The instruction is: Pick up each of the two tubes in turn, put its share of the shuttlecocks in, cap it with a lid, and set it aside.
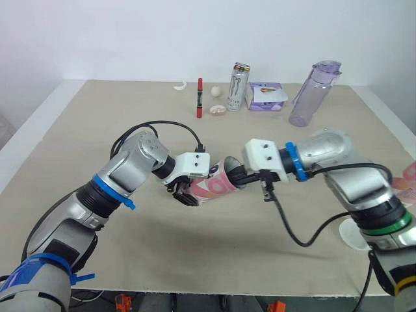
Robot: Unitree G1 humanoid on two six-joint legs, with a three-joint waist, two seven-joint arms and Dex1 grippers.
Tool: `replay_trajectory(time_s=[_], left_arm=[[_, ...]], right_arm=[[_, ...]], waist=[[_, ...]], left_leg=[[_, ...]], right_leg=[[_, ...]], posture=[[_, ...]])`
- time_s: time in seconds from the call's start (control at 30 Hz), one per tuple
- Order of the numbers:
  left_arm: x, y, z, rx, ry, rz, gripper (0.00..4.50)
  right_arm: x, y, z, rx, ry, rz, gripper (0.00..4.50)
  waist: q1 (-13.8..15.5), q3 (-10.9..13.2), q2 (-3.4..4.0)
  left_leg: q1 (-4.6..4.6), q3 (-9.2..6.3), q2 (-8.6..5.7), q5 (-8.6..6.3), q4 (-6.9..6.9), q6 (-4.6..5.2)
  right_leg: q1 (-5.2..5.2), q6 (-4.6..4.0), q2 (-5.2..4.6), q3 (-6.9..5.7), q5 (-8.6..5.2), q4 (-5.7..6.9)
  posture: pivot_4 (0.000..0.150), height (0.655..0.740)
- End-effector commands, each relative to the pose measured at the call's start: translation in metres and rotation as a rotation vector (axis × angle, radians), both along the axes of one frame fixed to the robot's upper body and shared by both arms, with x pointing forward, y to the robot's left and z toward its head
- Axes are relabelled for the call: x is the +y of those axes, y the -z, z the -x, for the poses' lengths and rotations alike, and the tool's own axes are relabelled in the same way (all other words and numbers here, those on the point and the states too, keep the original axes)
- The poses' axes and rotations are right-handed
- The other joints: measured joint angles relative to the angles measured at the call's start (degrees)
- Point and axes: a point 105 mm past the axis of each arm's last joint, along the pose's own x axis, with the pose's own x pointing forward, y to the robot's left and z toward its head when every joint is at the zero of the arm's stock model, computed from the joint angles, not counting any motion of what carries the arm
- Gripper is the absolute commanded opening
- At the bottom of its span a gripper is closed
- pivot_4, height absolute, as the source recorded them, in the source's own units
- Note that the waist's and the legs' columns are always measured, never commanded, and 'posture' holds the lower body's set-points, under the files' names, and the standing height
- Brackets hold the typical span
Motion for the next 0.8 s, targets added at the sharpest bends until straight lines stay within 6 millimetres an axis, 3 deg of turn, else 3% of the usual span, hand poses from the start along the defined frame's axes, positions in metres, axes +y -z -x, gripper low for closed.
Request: replay_trajectory(time_s=[0.03, 0.2, 0.5, 0.57, 0.67, 0.8], left_arm=[[0.003, 0.009, -0.003, -0.004, -0.034, -0.026, 3.61], [0.004, 0.010, -0.004, -0.006, -0.040, -0.023, 3.61], [0.005, 0.011, -0.003, -0.003, -0.050, -0.022, 3.61], [0.006, 0.012, -0.004, -0.002, -0.052, -0.024, 3.61], [0.008, 0.013, -0.004, 0.002, -0.056, -0.025, 3.61], [0.011, 0.015, -0.005, 0.008, -0.061, -0.029, 3.61]], right_arm=[[0.025, 0.007, -0.011, -0.082, -0.043, 0.088, 0.11], [0.044, 0.018, -0.017, -0.093, -0.099, 0.182, 0.11], [0.047, 0.026, -0.016, -0.071, -0.155, 0.247, 0.11], [0.049, 0.021, -0.016, -0.076, -0.157, 0.225, 0.11], [0.049, -0.002, -0.020, -0.105, -0.135, 0.135, 0.11], [0.033, -0.032, -0.022, -0.157, -0.092, 0.077, 0.11]], waist=[[-0.01, -0.01, 0.00], [-0.04, -0.08, -0.08], [-0.33, -0.22, -0.19], [-0.33, -0.23, -0.19], [-0.33, -0.24, -0.20], [-0.31, -0.20, -0.20]], left_leg=[[0.01, 0.00, 0.01, 0.00, 0.00, 0.00], [0.12, -0.01, 0.03, 0.00, 0.00, 0.00], [0.63, -0.02, 0.13, 0.01, -0.04, 0.01], [0.64, -0.03, 0.13, 0.01, -0.04, 0.01], [0.64, -0.03, 0.13, 0.01, -0.04, 0.01], [0.60, -0.02, 0.13, 0.01, -0.04, 0.01]], right_leg=[[0.01, -0.01, 0.01, 0.00, 0.01, 0.00], [0.05, -0.07, 0.05, 0.00, 0.05, 0.07], [0.11, -0.43, 0.14, -0.03, 0.29, 0.47], [0.10, -0.44, 0.15, -0.03, 0.28, 0.50], [0.10, -0.45, 0.15, -0.03, 0.27, 0.51], [0.05, -0.46, 0.13, -0.02, 0.26, 0.51]], posture=[[0.150, 0.7400], [0.150, 0.7400], [0.150, 0.7400], [0.150, 0.7400], [0.150, 0.7400], [0.150, 0.7400]])
